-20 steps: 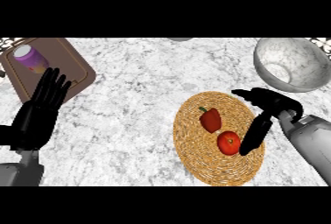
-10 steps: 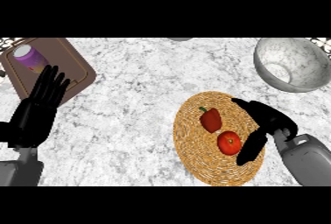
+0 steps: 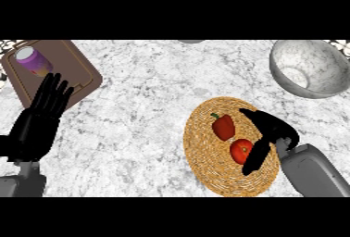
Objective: Pick the tomato from the placemat and place it in the bowl
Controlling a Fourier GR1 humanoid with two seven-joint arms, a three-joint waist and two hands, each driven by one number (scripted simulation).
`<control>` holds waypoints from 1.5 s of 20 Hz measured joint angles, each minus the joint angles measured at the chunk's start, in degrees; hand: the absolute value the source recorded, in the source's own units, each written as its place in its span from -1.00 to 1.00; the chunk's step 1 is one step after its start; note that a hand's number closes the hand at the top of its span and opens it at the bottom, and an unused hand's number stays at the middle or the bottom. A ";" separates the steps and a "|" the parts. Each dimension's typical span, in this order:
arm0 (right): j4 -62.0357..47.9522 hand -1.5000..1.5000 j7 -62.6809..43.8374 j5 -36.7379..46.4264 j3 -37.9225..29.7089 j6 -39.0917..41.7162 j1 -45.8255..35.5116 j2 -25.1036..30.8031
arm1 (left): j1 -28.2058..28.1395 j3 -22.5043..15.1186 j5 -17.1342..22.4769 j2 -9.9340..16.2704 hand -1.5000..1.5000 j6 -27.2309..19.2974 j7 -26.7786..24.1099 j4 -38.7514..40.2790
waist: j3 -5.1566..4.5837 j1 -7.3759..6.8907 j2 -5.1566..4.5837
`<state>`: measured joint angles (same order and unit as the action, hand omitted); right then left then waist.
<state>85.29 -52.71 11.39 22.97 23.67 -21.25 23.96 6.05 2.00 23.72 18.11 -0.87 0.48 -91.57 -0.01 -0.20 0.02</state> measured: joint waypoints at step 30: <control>0.63 1.00 32.34 21.35 1.93 6.06 0.83 6.19 | 0.13 4.25 -2.68 -2.65 0.00 2.59 3.74 -2.37 | 0.04 0.58 0.11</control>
<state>85.92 -20.37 32.74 24.90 29.73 -20.42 30.15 6.18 6.25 21.05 15.47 1.72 4.22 -93.94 0.04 0.38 0.13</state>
